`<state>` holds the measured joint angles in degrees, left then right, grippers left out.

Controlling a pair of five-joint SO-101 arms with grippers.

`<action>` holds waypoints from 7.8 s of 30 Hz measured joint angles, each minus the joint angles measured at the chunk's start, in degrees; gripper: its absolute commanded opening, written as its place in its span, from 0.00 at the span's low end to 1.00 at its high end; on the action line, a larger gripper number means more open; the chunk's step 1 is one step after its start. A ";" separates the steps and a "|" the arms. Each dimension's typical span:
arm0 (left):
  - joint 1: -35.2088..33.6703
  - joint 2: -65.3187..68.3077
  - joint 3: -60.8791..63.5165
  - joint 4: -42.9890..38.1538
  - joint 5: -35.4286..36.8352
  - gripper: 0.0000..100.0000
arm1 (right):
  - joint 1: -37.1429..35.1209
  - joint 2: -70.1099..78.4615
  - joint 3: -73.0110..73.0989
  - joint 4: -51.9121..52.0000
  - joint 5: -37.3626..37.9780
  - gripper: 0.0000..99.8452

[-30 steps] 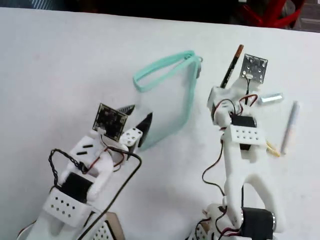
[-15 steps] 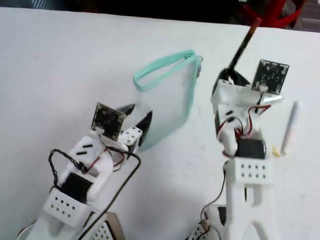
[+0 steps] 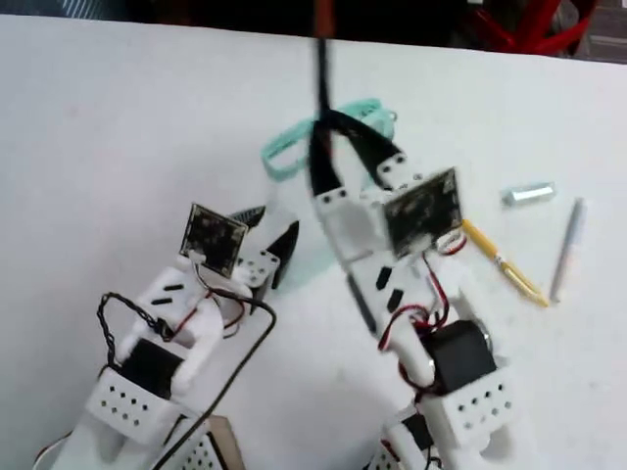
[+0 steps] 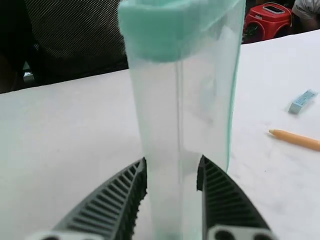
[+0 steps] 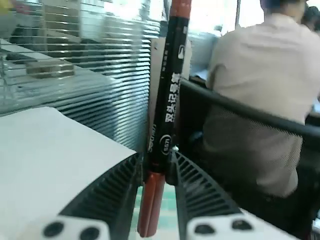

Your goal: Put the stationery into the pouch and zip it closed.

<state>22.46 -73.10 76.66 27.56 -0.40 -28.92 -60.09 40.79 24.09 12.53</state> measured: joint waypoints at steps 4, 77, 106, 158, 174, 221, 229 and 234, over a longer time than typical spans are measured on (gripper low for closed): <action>1.32 0.00 0.00 0.00 0.00 0.17 | -2.81 6.07 -7.82 -0.79 1.93 0.02; 1.41 0.00 0.00 0.00 0.00 0.17 | 16.62 -1.14 8.53 11.87 -4.48 0.14; 1.41 0.00 0.00 0.00 0.00 0.17 | 15.12 -0.97 43.96 -21.98 0.97 0.14; 1.41 0.00 0.00 0.00 0.00 0.17 | 14.86 -0.97 45.01 -21.98 1.93 0.10; 1.41 0.00 0.00 0.00 0.00 0.17 | 27.87 29.45 24.79 -19.69 -4.31 0.10; 1.41 0.00 0.00 0.00 0.00 0.17 | 42.64 82.29 -32.70 24.53 -2.81 0.16; 1.41 0.00 0.00 0.00 0.00 0.17 | 44.04 85.54 -37.54 30.24 -0.97 0.22; 1.41 0.00 0.00 0.00 0.00 0.17 | 43.87 86.33 -37.89 32.09 5.36 0.17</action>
<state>23.87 -73.10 76.66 27.56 -0.40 14.95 26.24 2.90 56.18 17.89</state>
